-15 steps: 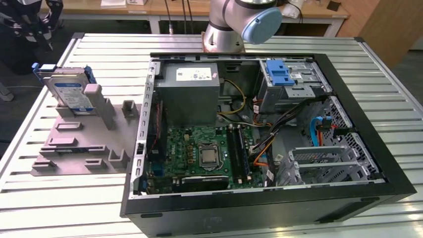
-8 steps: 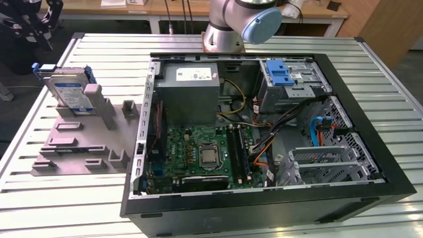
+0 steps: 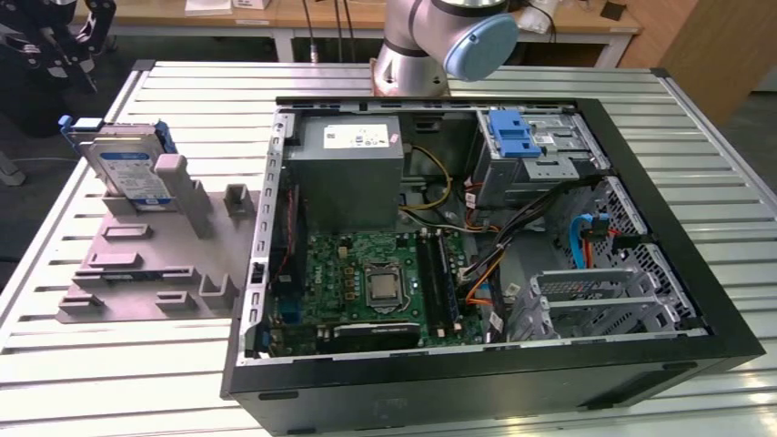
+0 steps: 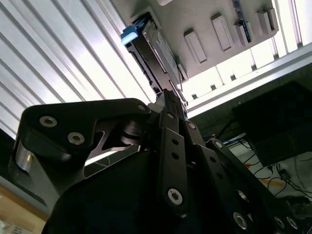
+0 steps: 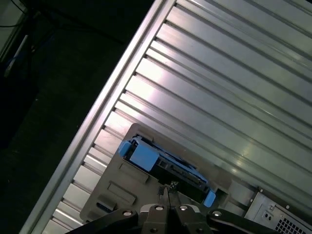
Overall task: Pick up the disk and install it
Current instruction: 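Pick up the disk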
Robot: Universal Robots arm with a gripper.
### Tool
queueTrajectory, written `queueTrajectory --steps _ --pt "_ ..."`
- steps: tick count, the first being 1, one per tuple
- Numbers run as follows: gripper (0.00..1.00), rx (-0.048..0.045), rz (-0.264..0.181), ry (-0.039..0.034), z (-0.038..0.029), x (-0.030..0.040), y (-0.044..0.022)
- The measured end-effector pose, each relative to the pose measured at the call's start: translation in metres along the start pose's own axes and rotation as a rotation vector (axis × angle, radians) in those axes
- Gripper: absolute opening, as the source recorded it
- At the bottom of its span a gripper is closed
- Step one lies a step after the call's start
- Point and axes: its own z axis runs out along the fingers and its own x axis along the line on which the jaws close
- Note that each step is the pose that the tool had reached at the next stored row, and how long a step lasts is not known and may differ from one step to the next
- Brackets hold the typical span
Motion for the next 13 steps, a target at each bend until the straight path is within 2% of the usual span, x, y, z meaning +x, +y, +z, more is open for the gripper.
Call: queueTrajectory --steps 4,7,13 --pt "0.11 0.0 -0.003 0.0001 0.0 0.0 0.0" --pt "0.11 -0.0002 -0.022 0.001 0.0 0.0 0.0" --pt "0.11 -0.0008 -0.124 0.0054 0.0 0.0 0.0"
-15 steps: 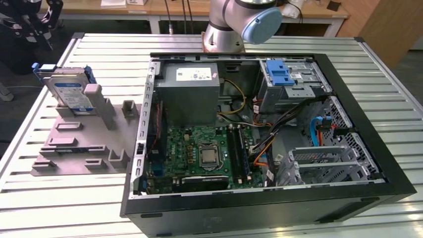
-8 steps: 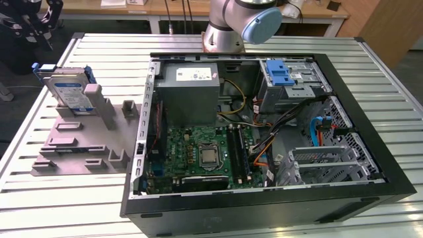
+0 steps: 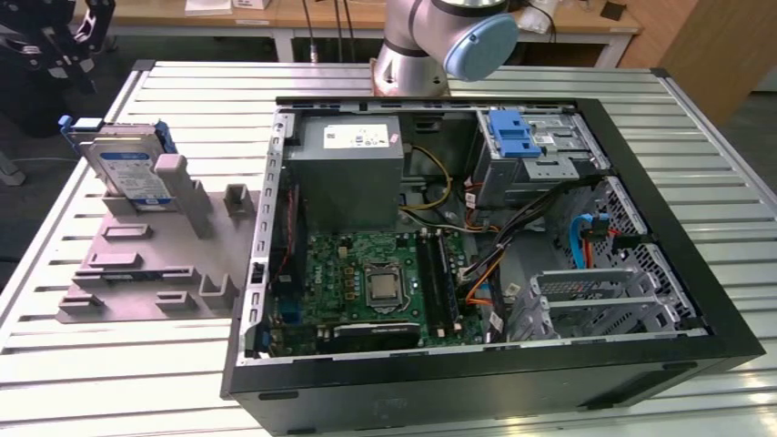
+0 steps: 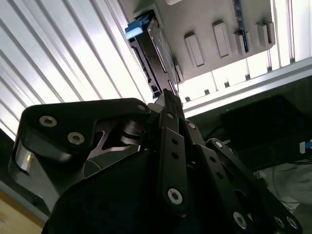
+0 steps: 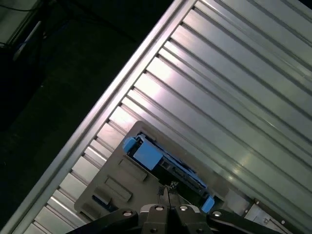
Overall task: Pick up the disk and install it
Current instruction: 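Pick up the disk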
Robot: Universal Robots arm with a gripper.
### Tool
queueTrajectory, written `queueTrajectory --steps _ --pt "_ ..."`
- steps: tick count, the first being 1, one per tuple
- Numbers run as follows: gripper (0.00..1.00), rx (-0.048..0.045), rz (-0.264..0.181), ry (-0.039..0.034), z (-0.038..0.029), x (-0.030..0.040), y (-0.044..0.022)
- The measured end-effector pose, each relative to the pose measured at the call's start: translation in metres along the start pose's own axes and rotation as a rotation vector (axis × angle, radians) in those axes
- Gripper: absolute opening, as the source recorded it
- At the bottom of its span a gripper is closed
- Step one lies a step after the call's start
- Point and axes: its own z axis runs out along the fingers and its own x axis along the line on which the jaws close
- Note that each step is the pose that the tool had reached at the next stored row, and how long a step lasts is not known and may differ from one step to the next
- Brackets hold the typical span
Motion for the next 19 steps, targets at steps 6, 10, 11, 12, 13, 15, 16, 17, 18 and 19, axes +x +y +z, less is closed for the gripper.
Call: queueTrajectory --steps 6,10,11,12,13,15,16,17,18,19 --pt "0.11 -0.0002 -0.032 0.0014 0.0 0.0 0.0" --pt "0.11 -0.0002 -0.032 0.0014 0.0 0.0 0.0" --pt "0.11 -0.0002 -0.032 0.0013 0.0 0.0 0.0" --pt "0.11 -0.0002 -0.034 0.0014 0.0 0.0 0.0" --pt "0.11 -0.0002 -0.037 0.0015 0.0 0.0 0.0" --pt "0.11 -0.0003 -0.051 0.0021 0.0001 0.0 0.0" --pt "0.11 -0.0004 -0.064 0.0026 0.0001 0.0 0.0" --pt "0.11 -0.0005 -0.079 0.0033 0.0 0.0 0.0" --pt "0.11 -0.0006 -0.096 0.0041 0.0 0.0 0.0" --pt "0.11 -0.0007 -0.115 0.0049 0.0 0.0 0.0"
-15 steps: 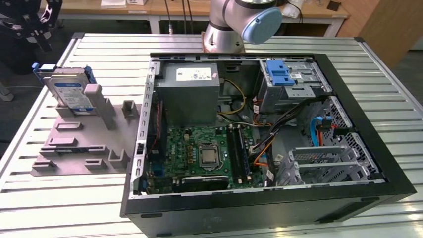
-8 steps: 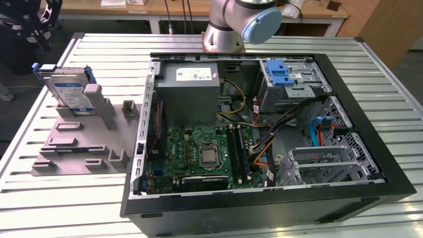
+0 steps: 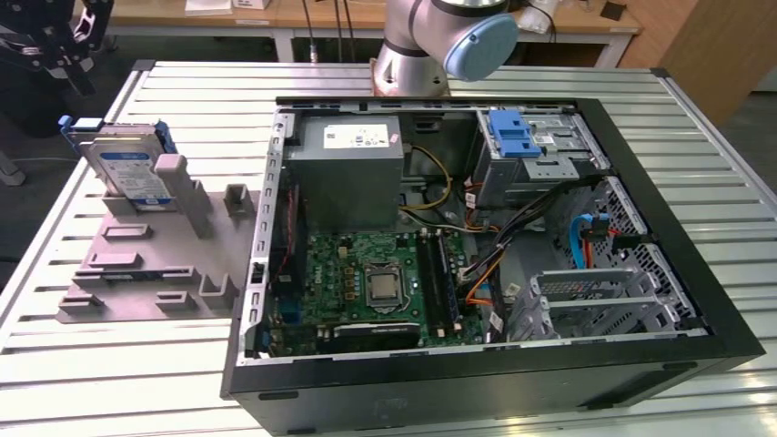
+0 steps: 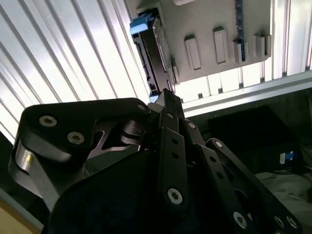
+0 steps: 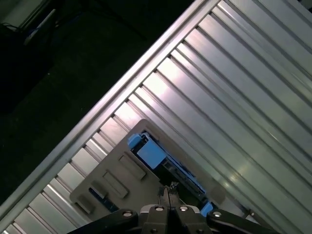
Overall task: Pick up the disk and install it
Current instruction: 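Pick up the disk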
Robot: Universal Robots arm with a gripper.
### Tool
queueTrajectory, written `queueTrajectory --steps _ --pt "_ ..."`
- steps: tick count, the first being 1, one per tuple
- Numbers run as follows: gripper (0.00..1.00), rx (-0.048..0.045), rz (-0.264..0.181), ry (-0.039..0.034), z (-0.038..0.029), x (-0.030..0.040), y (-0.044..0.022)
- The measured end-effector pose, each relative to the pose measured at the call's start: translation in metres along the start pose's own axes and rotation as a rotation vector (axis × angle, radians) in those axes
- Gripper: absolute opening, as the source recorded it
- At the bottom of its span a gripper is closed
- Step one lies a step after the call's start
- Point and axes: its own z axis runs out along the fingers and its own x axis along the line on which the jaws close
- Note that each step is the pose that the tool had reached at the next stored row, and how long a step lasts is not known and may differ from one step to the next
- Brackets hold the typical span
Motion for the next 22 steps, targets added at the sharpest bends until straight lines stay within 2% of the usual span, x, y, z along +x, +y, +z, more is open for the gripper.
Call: queueTrajectory --steps 7,15,22 --pt "0.11 -0.0007 -0.111 0.0048 0.0 0.0 0.0" --pt "0.11 0.0002 -0.139 0.0049 0.0 0.0003 0.0002" --pt "0.11 -0.0007 -0.263 0.0102 0.0008 0.0003 0.0002"
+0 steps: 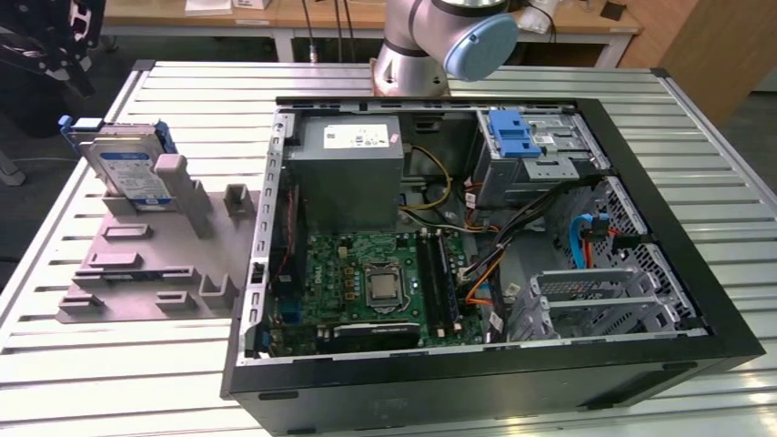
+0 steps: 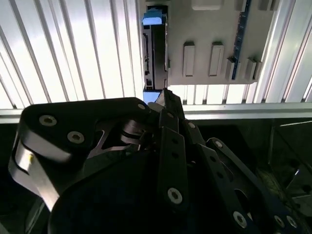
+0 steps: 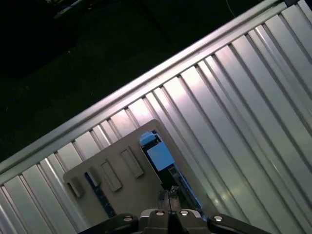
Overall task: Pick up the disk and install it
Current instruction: 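Pick up the disk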
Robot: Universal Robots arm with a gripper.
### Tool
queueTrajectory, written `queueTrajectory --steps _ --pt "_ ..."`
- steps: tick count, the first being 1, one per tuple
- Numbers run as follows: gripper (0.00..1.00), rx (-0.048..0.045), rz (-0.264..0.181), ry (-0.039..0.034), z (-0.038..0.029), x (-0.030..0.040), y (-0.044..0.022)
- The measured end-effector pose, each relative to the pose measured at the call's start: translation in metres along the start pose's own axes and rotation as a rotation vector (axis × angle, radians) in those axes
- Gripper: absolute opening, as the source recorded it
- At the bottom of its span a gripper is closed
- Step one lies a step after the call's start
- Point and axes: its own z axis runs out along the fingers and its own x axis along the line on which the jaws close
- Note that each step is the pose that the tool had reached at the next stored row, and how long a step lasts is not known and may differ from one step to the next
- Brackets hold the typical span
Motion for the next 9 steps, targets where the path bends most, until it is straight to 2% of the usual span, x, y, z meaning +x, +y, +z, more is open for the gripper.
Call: queueTrajectory --steps 3,5,9 --pt "0.11 -0.0004 -0.05 0.0022 0.0002 0.0 0.0" --pt "0.11 0.0017 -0.055 0.0013 0.0005 0.0015 0.0025" --pt "0.11 0.0113 -0.057 -0.0049 0.0016 0.006 0.0095"
